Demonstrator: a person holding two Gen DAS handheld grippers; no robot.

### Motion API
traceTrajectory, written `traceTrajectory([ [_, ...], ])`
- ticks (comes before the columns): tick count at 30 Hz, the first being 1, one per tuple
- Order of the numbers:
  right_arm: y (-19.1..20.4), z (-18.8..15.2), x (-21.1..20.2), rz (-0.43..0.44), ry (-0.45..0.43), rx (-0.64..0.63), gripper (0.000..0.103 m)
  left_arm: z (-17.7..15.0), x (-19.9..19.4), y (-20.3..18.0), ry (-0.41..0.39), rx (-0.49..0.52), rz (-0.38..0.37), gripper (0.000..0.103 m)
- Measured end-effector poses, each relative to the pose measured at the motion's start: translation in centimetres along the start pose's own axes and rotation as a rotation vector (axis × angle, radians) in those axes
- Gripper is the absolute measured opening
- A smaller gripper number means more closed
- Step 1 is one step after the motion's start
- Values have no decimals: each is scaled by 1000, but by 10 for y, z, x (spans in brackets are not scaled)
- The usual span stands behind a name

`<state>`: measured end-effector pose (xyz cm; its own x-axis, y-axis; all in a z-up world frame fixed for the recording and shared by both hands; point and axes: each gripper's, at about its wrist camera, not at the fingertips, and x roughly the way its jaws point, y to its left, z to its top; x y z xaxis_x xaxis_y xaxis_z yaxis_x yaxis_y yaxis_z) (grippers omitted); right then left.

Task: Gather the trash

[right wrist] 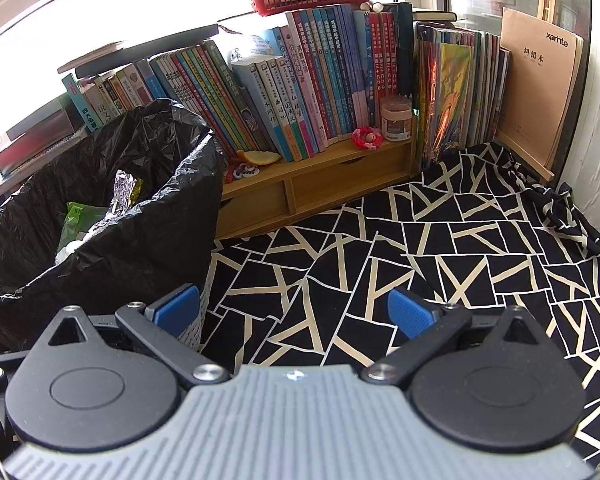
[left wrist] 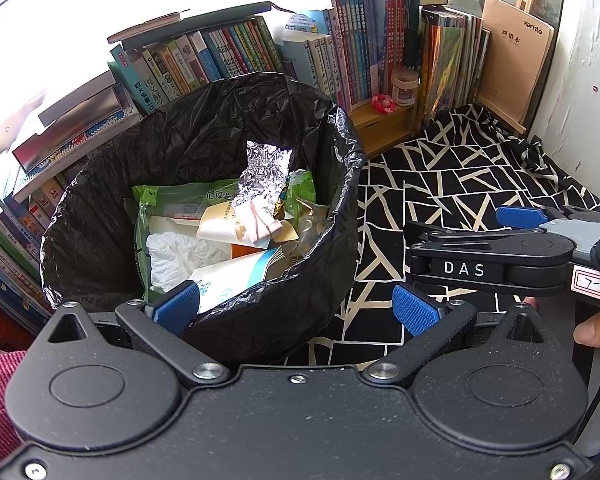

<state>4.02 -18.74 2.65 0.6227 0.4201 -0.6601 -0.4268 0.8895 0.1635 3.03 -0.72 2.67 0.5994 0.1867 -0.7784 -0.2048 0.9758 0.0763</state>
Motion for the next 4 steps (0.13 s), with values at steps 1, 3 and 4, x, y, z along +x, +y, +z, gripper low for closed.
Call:
traceTrajectory([
  [1,0,0,0,-1,0,0,103,0,0,0,0,0,0,103],
  [3,0,-1,0,-2,1,-1,103,0,0,0,0,1,0,103],
  [4,0,-1,1,-2,2,-1,103,0,0,0,0,1,0,103],
])
